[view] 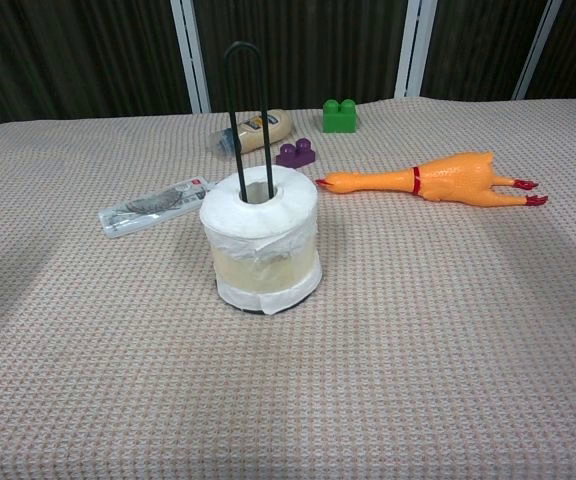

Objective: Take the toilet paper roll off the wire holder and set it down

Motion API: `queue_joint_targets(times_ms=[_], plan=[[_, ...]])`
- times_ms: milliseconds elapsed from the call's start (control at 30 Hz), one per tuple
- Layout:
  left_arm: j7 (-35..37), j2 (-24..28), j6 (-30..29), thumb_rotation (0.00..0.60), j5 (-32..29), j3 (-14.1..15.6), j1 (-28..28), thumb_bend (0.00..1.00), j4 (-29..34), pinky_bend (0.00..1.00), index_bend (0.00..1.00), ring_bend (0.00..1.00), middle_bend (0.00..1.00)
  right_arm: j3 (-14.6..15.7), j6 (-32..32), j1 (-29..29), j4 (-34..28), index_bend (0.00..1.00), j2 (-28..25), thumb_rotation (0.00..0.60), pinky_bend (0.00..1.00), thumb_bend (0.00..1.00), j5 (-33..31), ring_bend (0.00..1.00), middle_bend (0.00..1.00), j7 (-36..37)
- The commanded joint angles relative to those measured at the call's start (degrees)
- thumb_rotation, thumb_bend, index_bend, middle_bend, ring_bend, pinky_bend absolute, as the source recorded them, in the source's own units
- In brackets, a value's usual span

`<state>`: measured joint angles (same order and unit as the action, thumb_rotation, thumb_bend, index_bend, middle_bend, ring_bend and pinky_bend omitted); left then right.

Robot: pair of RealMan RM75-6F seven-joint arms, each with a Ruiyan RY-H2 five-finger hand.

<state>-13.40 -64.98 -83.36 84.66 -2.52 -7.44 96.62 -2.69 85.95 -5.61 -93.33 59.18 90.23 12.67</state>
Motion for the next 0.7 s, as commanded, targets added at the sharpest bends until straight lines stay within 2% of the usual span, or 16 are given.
queue_joint_targets(times_ms=[33,467,600,700], plan=[[-0.03,-0.2,-0.32,0.6,0.3,0.0,0.06,0.56,-0.3,0.36,0.16,0.19,0.15,-0.02,-0.05,-0.03,0.02,0.21,0.04,0.6,0.29,0.17,-0.03,0.08,0.18,0.0],[1.27,0.12,-1.26,0.6,1.88,0.47,0.38,0.56,-0.45,0.36,0.16,0.19,0.15,-0.49,-0.3,-0.62,1.65,0.2,1.27,0.6,0.29,0.17,-0.02,0.08,0.17,2.33],[1.88,0.47,-1.68,0.6,2.75,0.85,0.6,0.56,-0.24,0.36,0.16,0.19,0.15,-1.04,-3.49,-2.63,0.9,0.14,1.18,0.6,0.28,0.16,-0.63,0.07,0.14,4.45],[2.06,0.61,-2.08,0.6,3.51,1.15,0.78,0.56,-0.16,0.36,0.16,0.19,0.16,-1.64,-6.05,-4.74,0.27,0.08,0.87,0.6,0.23,0.16,-0.33,0.04,0.11,6.25]])
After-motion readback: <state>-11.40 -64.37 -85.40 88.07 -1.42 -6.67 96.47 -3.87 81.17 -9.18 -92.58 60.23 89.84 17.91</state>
